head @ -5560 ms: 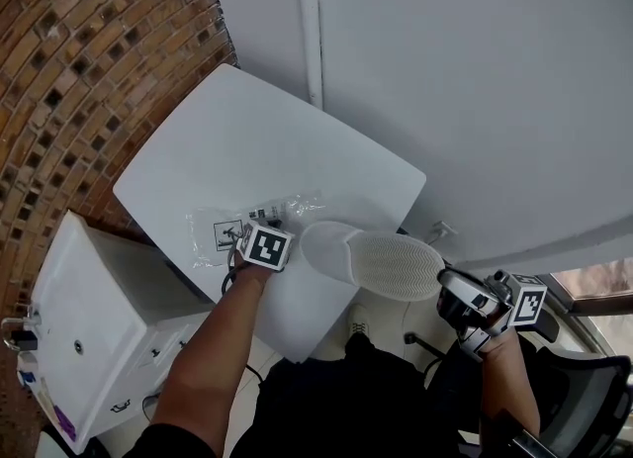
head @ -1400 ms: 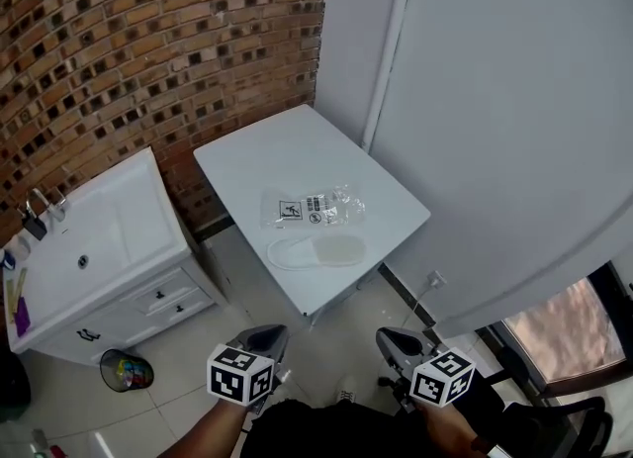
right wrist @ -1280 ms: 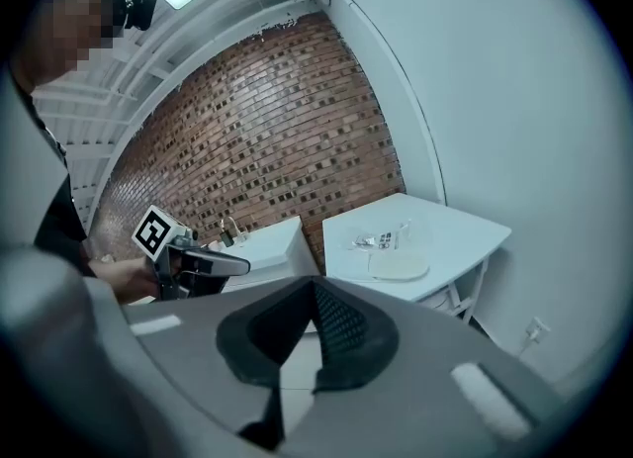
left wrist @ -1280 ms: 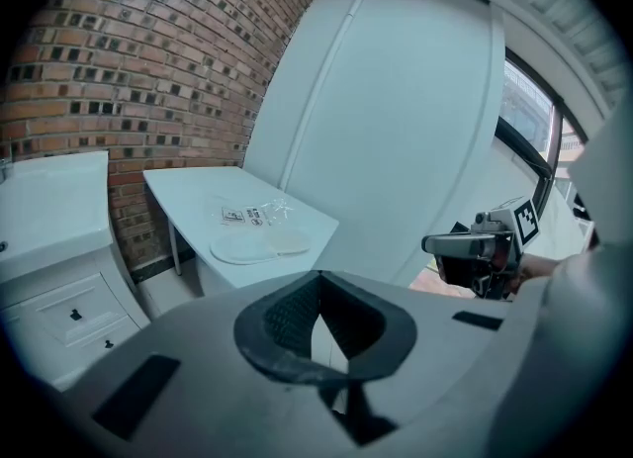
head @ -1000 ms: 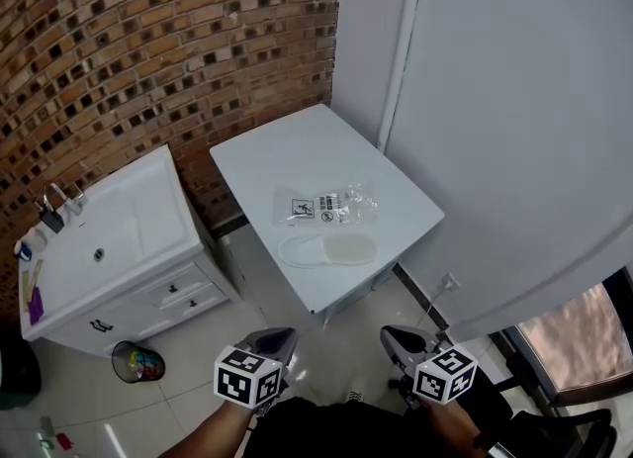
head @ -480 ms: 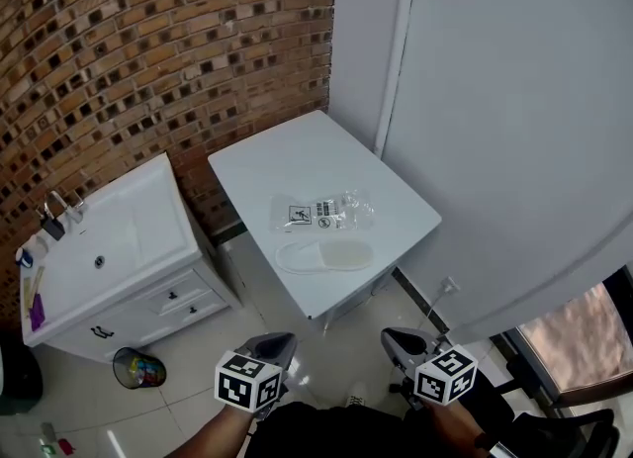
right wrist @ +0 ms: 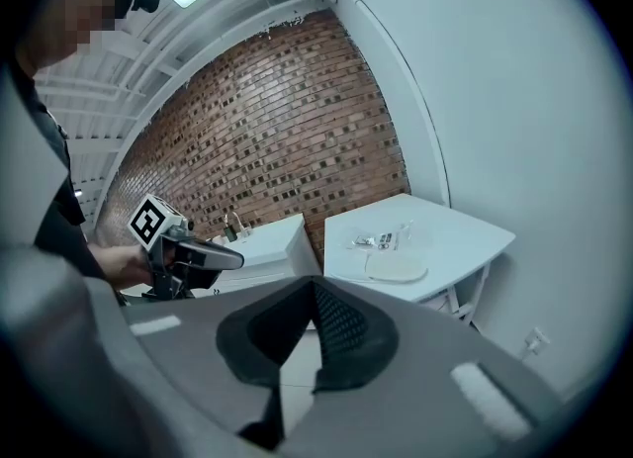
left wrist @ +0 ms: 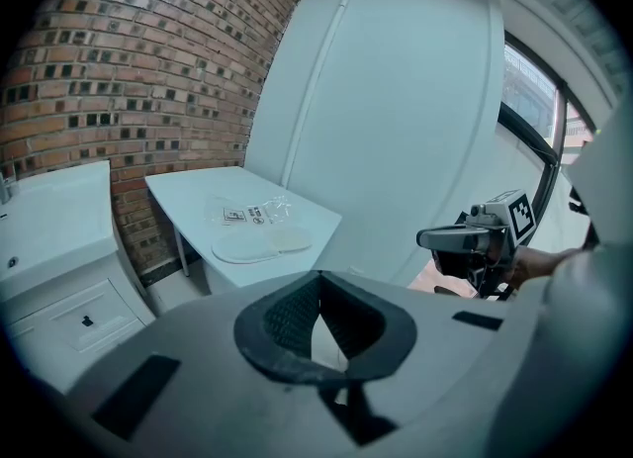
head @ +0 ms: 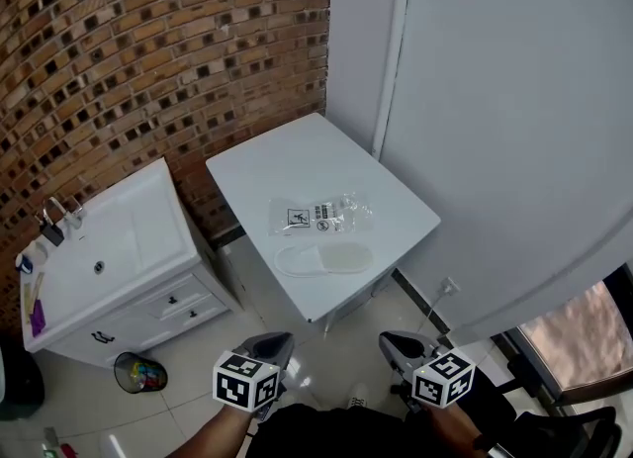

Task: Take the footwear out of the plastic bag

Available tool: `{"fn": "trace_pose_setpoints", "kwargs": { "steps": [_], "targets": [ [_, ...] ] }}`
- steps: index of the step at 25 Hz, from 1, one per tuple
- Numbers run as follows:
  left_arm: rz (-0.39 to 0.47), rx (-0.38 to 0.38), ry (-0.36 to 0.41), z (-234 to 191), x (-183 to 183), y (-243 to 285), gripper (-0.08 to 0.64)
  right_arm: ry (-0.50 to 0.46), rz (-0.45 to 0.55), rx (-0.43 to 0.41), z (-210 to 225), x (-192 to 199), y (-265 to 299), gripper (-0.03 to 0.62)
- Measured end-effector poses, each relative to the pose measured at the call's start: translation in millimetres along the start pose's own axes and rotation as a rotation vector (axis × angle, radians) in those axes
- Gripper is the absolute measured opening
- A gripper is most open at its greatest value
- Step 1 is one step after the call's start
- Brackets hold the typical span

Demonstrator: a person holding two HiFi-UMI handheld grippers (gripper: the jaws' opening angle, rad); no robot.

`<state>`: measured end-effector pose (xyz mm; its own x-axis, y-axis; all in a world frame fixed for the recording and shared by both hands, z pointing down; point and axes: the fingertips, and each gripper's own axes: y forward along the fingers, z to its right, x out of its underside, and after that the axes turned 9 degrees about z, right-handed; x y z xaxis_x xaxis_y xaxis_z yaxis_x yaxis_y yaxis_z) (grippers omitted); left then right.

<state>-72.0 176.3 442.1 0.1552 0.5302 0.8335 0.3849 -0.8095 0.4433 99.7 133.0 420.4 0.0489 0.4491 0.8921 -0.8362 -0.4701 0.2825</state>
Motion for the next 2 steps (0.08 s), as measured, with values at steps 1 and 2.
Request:
{"fn": "trace_pose_setpoints", "kwargs": {
  "steps": [1, 2],
  "targets": [
    [0.001, 0.001, 0.0, -0.4, -0.2, -0.1, 0.008, 0.001, -0.001, -0.001, -0.7, 0.7, 0.5, 0.0],
    [0.001, 0.001, 0.001, -0.7, -0.3, -0.2, 0.008, 0.002, -0.001, -0.001, -1.5, 1.3, 1.0, 0.0]
  ]
}}
